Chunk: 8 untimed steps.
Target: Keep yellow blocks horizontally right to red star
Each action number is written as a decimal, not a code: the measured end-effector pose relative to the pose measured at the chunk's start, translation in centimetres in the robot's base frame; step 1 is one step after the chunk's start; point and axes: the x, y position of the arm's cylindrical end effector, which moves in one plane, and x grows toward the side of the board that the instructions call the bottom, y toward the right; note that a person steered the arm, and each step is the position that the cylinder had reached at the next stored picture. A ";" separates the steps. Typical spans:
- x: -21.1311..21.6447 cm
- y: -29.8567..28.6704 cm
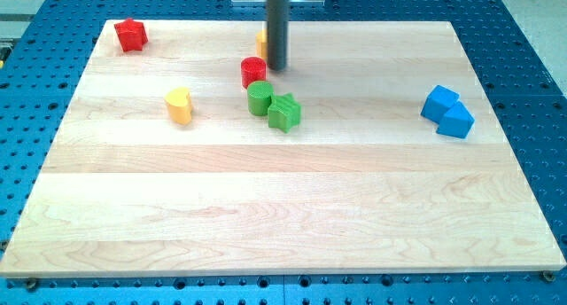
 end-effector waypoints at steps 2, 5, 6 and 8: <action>-1.1 2.1; 11.9 -18.8; 12.0 -11.2; 4.4 -7.6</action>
